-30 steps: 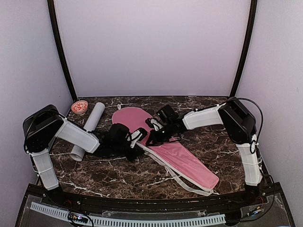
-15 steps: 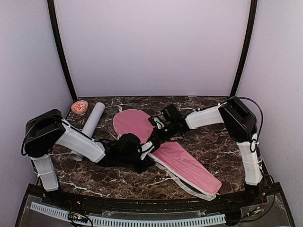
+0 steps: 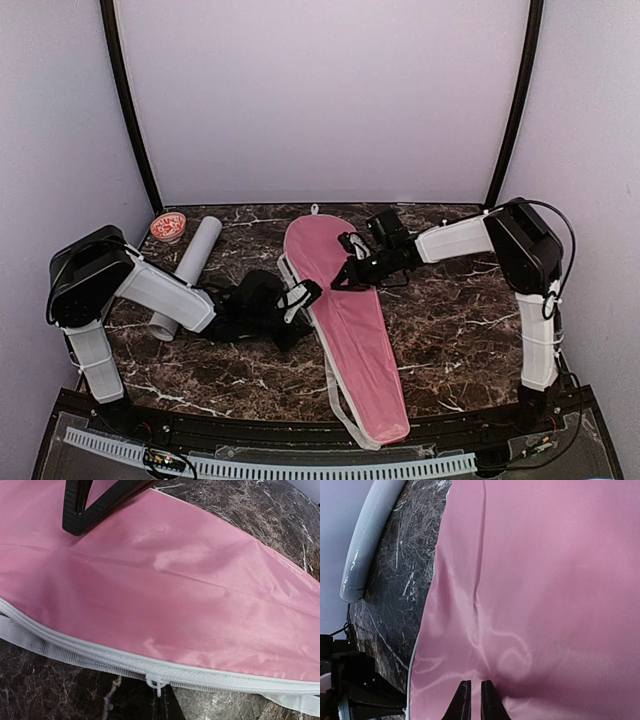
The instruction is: Pack up the badminton gear
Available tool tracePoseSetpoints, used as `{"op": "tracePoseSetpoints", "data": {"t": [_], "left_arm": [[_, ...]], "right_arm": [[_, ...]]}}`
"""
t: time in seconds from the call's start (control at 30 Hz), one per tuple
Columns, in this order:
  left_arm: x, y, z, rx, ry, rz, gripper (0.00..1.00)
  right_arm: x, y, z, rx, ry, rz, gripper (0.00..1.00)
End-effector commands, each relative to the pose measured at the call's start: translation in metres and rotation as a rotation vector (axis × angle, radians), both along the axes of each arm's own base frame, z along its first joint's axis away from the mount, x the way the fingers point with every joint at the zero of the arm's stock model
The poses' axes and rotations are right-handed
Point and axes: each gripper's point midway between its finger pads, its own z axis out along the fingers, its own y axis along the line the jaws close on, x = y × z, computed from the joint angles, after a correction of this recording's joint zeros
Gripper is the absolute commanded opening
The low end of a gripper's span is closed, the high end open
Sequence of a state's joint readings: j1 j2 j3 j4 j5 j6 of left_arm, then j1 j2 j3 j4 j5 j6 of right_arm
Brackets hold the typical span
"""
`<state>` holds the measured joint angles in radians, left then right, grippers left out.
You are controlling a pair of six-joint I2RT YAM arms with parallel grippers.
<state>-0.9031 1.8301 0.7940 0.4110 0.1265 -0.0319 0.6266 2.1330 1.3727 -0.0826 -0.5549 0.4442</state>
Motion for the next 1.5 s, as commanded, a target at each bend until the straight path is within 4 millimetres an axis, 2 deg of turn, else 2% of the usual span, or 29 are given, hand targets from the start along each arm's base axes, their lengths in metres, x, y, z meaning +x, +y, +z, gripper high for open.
{"op": "tracePoseSetpoints", "data": {"t": [0.0,0.03,0.13,0.33,0.47,0.6,0.77,0.97,1.33,1.47], "left_arm": [[0.005,0.005,0.006,0.024,-0.019,0.002,0.00],[0.007,0.006,0.006,0.021,-0.017,0.007,0.00],[0.012,0.008,0.004,0.024,-0.016,0.019,0.00],[0.008,0.007,0.005,0.022,-0.004,-0.008,0.00],[-0.009,0.006,0.007,0.006,0.004,-0.047,0.00],[-0.028,0.004,0.009,0.010,-0.002,-0.085,0.00],[-0.053,0.005,0.000,0.043,0.026,-0.124,0.00],[-0.096,0.001,-0.003,0.053,0.069,-0.180,0.00],[-0.222,-0.024,-0.008,0.113,0.153,-0.400,0.00],[-0.254,-0.026,-0.010,0.130,0.185,-0.435,0.00]], "right_arm": [[-0.016,0.016,0.039,0.083,-0.054,0.088,0.09],[-0.019,0.023,0.043,0.093,-0.059,0.110,0.10],[-0.026,0.039,0.033,0.079,-0.048,0.150,0.10],[-0.024,0.053,-0.005,0.043,0.006,0.158,0.08],[-0.016,0.051,-0.027,0.004,0.028,0.125,0.07],[-0.008,0.047,-0.041,-0.026,0.043,0.094,0.06],[0.001,0.038,-0.055,-0.055,0.065,0.057,0.05],[0.010,0.025,-0.064,-0.083,0.069,0.021,0.05],[0.020,0.011,-0.072,-0.116,0.062,-0.016,0.05],[0.023,0.005,-0.073,-0.132,0.056,-0.032,0.05]]}}
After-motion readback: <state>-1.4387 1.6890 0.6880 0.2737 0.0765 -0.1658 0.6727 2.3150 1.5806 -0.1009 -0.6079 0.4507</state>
